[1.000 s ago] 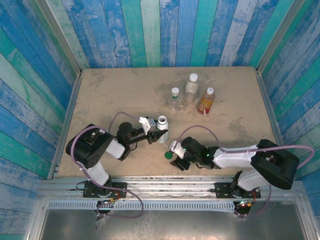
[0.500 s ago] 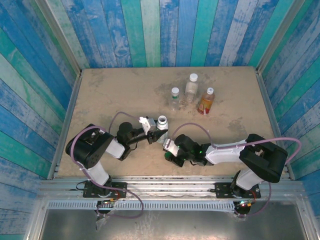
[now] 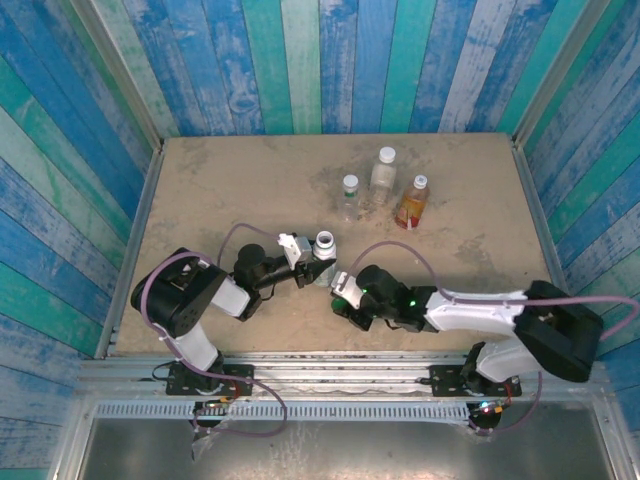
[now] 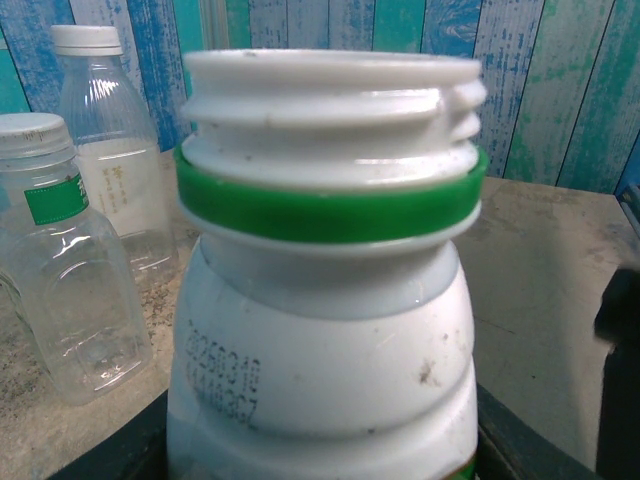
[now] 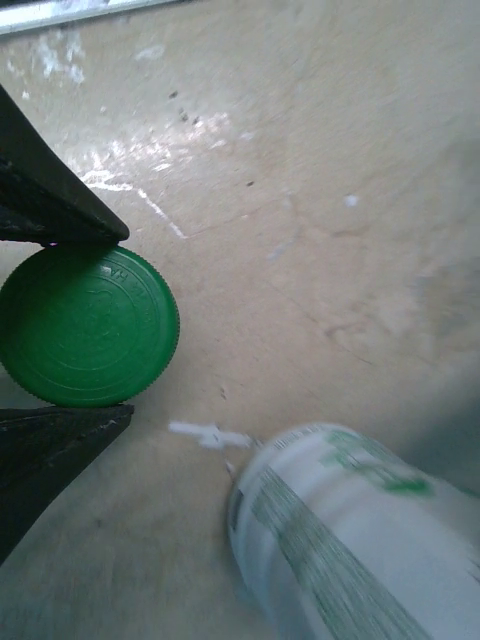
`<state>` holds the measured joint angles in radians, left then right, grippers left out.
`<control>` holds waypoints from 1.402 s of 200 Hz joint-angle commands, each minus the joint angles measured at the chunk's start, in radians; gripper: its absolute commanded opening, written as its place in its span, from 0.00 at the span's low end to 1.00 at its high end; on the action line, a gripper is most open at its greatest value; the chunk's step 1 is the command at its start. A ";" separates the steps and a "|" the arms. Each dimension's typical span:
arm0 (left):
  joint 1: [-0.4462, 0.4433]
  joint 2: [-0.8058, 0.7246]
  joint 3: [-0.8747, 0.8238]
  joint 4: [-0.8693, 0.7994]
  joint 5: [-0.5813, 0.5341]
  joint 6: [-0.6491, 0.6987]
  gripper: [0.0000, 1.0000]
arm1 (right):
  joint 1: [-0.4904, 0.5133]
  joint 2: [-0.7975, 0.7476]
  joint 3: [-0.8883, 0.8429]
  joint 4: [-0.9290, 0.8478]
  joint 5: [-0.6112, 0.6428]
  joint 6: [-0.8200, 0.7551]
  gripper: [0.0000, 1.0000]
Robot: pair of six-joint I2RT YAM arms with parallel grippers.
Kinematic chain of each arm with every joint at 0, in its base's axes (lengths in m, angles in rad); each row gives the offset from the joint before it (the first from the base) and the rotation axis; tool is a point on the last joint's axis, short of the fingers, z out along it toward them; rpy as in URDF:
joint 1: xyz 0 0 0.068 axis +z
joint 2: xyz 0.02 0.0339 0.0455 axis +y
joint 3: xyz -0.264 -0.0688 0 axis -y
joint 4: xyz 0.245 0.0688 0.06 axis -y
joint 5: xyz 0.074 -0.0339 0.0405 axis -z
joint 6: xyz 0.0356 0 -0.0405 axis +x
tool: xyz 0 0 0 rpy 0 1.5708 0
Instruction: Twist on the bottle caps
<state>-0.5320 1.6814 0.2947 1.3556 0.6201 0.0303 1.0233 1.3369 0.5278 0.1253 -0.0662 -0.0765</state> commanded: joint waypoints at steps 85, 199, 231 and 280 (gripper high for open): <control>-0.004 -0.027 0.009 -0.070 0.000 0.029 0.52 | -0.076 -0.169 0.367 -0.359 0.034 -0.170 0.38; -0.008 -0.027 0.010 -0.102 -0.002 0.059 0.52 | -0.192 0.068 0.617 -0.491 -0.133 -0.145 0.39; -0.009 -0.021 0.012 -0.100 -0.002 0.060 0.52 | -0.203 0.086 0.621 -0.500 -0.132 -0.127 0.40; -0.008 -0.022 0.010 -0.097 0.002 0.055 0.51 | -0.218 0.100 0.626 -0.519 -0.089 -0.093 0.43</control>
<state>-0.5365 1.6703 0.3042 1.3212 0.6228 0.0643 0.8185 1.4147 1.1446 -0.3294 -0.1822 -0.1989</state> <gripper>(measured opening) 0.526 0.427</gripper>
